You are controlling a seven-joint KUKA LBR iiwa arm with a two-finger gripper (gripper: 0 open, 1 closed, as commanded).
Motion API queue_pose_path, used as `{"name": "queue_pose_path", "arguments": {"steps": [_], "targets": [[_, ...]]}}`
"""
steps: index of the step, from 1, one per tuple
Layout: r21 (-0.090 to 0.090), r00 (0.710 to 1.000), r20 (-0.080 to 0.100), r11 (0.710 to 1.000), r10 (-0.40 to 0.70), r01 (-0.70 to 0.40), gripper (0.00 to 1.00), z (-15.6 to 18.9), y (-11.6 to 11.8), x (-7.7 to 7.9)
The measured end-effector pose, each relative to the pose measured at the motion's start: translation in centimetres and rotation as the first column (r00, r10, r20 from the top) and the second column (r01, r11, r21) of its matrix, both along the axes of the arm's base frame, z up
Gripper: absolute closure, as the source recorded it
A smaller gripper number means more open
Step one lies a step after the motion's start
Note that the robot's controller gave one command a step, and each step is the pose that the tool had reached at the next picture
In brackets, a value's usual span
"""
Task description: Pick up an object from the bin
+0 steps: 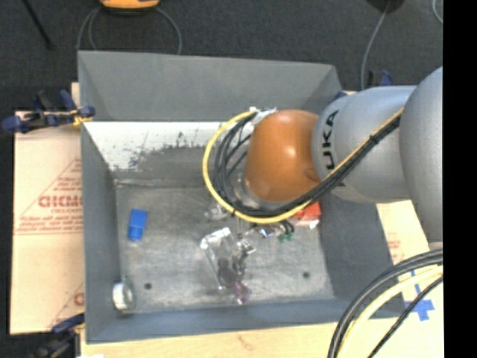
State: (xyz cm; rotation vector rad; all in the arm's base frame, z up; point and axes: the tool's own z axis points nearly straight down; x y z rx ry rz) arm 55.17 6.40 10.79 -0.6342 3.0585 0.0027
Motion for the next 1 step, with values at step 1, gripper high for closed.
{"name": "queue_pose_path", "arguments": {"steps": [1], "targets": [[0.000, 1.000, -0.001, 1.000, -0.023, 0.023, 0.00, -0.02, -0.07, 0.05]]}}
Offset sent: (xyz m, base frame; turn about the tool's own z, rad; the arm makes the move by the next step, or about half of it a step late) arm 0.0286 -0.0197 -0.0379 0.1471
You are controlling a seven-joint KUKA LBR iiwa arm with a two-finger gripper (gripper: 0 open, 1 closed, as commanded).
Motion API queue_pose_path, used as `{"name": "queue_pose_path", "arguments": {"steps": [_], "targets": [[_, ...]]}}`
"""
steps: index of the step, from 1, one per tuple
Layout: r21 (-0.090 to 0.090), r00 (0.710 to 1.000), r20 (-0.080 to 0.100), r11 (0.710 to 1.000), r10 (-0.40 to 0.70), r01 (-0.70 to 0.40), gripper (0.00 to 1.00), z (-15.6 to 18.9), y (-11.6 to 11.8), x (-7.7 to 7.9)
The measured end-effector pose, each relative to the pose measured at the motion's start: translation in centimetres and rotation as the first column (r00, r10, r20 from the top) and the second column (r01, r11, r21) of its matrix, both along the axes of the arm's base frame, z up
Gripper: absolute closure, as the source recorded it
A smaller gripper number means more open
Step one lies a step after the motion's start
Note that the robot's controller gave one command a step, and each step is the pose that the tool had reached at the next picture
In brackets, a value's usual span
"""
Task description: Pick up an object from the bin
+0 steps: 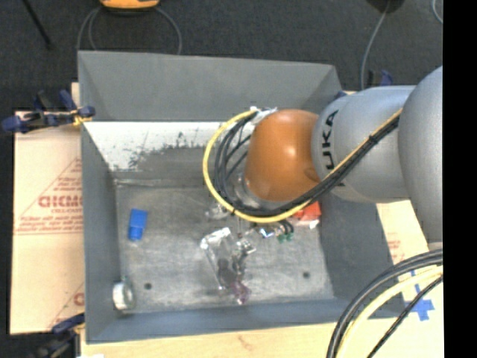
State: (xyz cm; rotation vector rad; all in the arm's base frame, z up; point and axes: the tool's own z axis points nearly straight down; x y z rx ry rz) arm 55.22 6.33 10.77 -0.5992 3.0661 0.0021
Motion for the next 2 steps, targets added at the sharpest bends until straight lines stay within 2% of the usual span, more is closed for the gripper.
{"name": "queue_pose_path", "arguments": {"steps": [1, 2], "targets": [[0.000, 1.000, -0.001, 1.000, -0.002, 0.002, 0.00, -0.02, -0.01, 0.03], [-0.005, 1.000, -0.018, 1.000, -0.003, 0.003, 1.00, 0.06, -0.16, -0.22]]}}
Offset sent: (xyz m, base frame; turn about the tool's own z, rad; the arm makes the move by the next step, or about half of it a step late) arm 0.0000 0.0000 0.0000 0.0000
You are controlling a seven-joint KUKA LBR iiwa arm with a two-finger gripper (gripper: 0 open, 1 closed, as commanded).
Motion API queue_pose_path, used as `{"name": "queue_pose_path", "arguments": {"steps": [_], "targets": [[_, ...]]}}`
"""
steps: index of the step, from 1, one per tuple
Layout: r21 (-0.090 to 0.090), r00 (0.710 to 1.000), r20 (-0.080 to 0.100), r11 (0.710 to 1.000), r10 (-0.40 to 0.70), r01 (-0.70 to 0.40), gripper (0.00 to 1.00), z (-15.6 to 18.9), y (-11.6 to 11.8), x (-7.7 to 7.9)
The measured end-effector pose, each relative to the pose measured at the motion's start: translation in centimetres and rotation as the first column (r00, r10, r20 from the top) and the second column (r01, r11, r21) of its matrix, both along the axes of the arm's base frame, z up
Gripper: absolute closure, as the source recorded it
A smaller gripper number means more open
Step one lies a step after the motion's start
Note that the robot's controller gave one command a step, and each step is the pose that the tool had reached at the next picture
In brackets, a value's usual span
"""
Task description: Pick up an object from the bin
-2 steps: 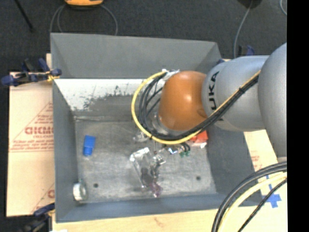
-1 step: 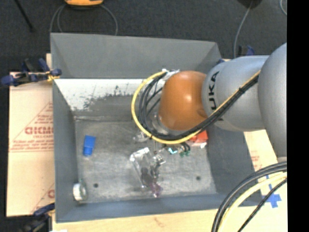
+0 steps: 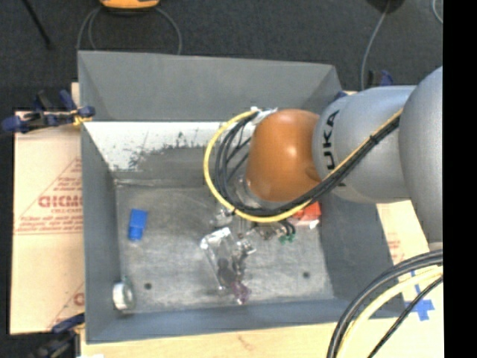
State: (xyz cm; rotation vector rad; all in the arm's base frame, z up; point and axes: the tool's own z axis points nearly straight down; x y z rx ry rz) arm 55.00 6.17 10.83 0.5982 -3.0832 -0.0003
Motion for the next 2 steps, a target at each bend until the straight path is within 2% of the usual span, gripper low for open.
{"name": "queue_pose_path", "arguments": {"steps": [1, 2], "targets": [[-0.001, 0.985, 0.013, 0.985, 0.172, -0.172, 1.00, 12.19, 1.35, 0.22], [0.002, 0.985, 0.005, 0.985, 0.170, -0.170, 0.00, 11.75, 1.39, 0.05]]}}
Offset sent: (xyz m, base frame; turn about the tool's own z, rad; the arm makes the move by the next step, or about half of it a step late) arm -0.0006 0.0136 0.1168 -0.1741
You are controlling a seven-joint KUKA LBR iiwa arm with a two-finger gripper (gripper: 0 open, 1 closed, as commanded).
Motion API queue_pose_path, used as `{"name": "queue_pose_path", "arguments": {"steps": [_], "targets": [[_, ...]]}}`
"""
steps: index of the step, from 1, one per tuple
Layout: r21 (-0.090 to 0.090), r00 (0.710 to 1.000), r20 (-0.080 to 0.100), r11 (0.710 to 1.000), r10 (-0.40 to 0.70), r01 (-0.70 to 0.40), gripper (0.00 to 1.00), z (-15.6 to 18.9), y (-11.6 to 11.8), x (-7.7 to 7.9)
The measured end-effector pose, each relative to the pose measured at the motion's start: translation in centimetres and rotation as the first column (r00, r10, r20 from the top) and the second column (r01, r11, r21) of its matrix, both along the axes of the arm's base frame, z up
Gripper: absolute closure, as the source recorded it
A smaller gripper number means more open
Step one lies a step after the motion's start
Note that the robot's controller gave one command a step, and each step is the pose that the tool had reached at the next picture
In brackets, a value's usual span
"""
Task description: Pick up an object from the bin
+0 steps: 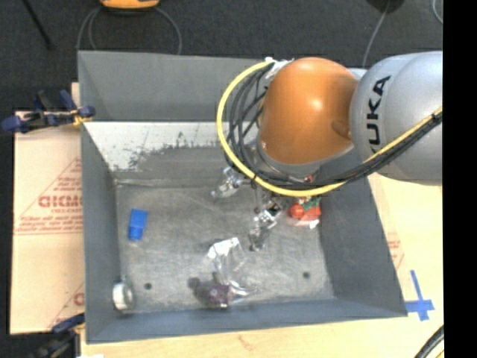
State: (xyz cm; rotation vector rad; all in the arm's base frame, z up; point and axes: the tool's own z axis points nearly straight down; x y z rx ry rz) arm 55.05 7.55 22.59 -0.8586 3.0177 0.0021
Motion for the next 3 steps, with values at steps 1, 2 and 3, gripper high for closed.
{"name": "queue_pose_path", "arguments": {"steps": [1, 2, 3], "targets": [[-0.003, 0.990, 0.008, 0.990, 0.138, -0.138, 0.00, -11.4, -1.3, -2.9], [-0.002, 0.919, 0.000, 0.919, 0.393, -0.393, 0.00, -12.8, -0.9, -3.2], [-0.002, 0.919, 0.000, 0.919, 0.394, -0.394, 0.00, -12.8, -0.9, -3.2]]}}
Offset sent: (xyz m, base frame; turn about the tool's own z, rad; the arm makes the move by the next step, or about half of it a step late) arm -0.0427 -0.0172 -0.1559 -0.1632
